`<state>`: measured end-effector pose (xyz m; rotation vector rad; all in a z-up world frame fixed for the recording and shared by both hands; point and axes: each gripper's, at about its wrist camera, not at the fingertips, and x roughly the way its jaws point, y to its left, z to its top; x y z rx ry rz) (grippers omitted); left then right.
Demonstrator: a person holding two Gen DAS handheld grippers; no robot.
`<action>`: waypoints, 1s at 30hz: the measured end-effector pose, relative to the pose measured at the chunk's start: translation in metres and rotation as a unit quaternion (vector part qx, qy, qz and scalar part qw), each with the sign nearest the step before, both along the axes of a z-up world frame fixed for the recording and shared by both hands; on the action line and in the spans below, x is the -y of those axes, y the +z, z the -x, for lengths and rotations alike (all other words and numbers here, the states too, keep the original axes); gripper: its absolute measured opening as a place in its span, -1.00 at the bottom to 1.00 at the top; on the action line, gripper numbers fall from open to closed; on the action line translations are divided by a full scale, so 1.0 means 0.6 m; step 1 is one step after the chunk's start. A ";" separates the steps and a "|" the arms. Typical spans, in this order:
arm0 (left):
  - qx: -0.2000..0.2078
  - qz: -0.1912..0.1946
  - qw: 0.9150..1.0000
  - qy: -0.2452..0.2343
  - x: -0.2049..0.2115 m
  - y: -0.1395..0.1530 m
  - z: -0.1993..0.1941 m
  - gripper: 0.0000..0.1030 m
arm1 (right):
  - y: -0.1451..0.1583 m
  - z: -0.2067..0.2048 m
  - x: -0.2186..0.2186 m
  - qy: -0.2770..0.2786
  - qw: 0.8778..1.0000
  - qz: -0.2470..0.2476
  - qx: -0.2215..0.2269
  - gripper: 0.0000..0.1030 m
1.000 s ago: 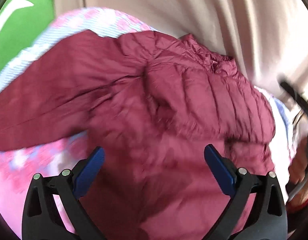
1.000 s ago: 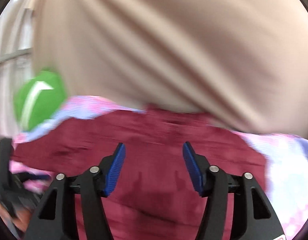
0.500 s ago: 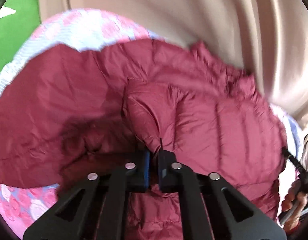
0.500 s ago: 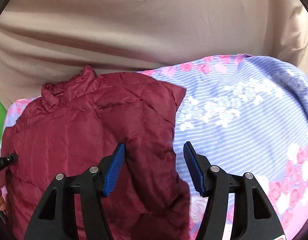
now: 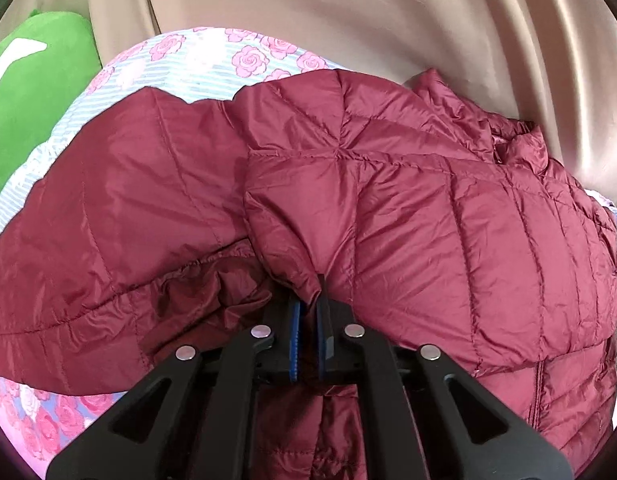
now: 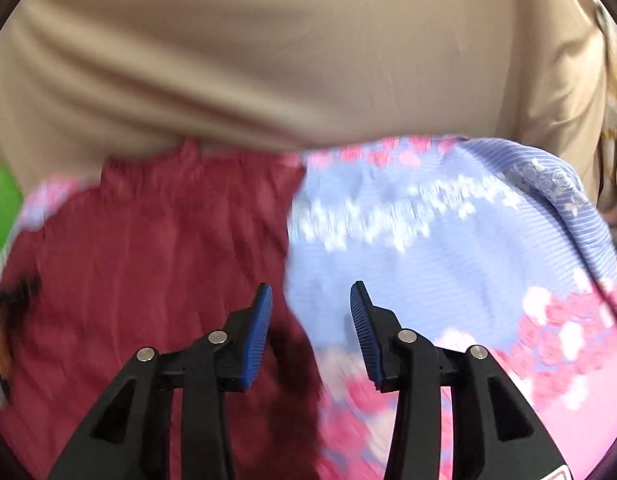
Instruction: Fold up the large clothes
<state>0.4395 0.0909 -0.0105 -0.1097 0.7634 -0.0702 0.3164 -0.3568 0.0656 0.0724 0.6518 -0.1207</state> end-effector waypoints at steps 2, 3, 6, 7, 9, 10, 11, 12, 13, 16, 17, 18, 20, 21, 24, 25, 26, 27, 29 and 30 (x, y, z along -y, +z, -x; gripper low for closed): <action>0.006 0.003 1.000 0.004 -0.001 -0.002 0.004 -0.88 | -0.023 0.002 -0.012 0.009 0.999 0.038 -0.029 -0.18; 0.007 0.003 1.000 0.005 -0.003 -0.002 0.009 -0.87 | -0.037 -0.006 -0.022 0.014 0.997 0.055 -0.042 -0.18; 0.010 -0.001 1.000 0.005 -0.003 -0.004 0.014 -0.86 | -0.052 -0.020 -0.033 0.016 0.997 0.054 -0.048 -0.18; 0.010 -0.001 1.000 0.005 -0.004 -0.004 0.017 -0.86 | -0.051 -0.025 -0.036 0.013 0.998 0.054 -0.041 -0.28; 0.010 0.000 1.000 0.003 -0.008 -0.004 0.019 -0.86 | -0.038 -0.032 -0.033 0.006 0.999 0.037 -0.021 -1.00; 0.010 0.000 1.000 0.000 -0.007 -0.005 0.021 -0.85 | -0.028 -0.028 -0.015 -0.005 1.000 -0.004 -0.005 -1.00; 0.010 -0.001 1.000 -0.003 -0.011 -0.005 0.033 -0.83 | -0.024 -0.023 -0.004 -0.013 1.000 -0.027 0.003 -1.00; 0.010 -0.002 1.000 -0.008 -0.009 -0.005 0.037 -0.77 | -0.026 -0.018 0.008 -0.022 0.999 -0.045 0.007 -1.00; 0.010 -0.007 1.000 -0.013 -0.007 -0.004 0.039 -0.76 | -0.038 -0.018 0.020 -0.034 0.998 -0.051 -0.002 -1.00; 0.010 -0.035 0.999 -0.017 0.010 -0.005 0.043 -0.75 | -0.092 -0.040 0.028 -0.030 0.995 -0.063 -0.076 -1.00; 0.010 -0.037 0.999 -0.017 0.012 -0.006 0.042 -0.75 | -0.083 -0.037 0.029 -0.031 0.995 -0.061 -0.077 -0.98; 0.009 -0.034 0.999 -0.017 0.010 -0.006 0.041 -0.75 | -0.066 -0.026 0.031 -0.034 0.996 -0.057 -0.066 -0.96; 0.008 -0.023 1.000 -0.018 0.006 -0.006 0.039 -0.75 | -0.034 0.002 0.040 -0.030 0.996 -0.071 -0.034 -0.72; 0.008 -0.019 1.000 -0.018 0.005 -0.006 0.038 -0.76 | -0.015 0.018 0.048 -0.033 0.996 -0.079 -0.012 -0.64; 0.007 -0.015 1.000 -0.020 0.005 -0.006 0.036 -0.76 | 0.030 0.019 0.068 -0.031 0.993 -0.111 0.031 -0.22; 0.007 -0.017 1.000 -0.021 0.007 -0.006 0.035 -0.76 | 0.037 0.006 0.067 -0.028 0.992 -0.118 0.031 -0.18; 0.007 -0.017 1.000 -0.021 0.003 -0.007 0.036 -0.76 | 0.041 -0.017 0.062 -0.021 0.992 -0.126 0.024 -0.17; 0.008 -0.017 1.000 -0.021 0.003 -0.007 0.036 -0.76 | 0.041 -0.044 0.057 -0.012 0.991 -0.132 0.016 -0.17; 0.008 -0.017 1.000 -0.021 0.004 -0.007 0.036 -0.76 | 0.029 -0.113 0.054 -0.015 0.989 -0.146 -0.007 -0.17; 0.008 -0.017 1.000 -0.021 0.005 -0.008 0.037 -0.76 | 0.019 -0.145 0.056 -0.018 0.986 -0.164 -0.017 -0.17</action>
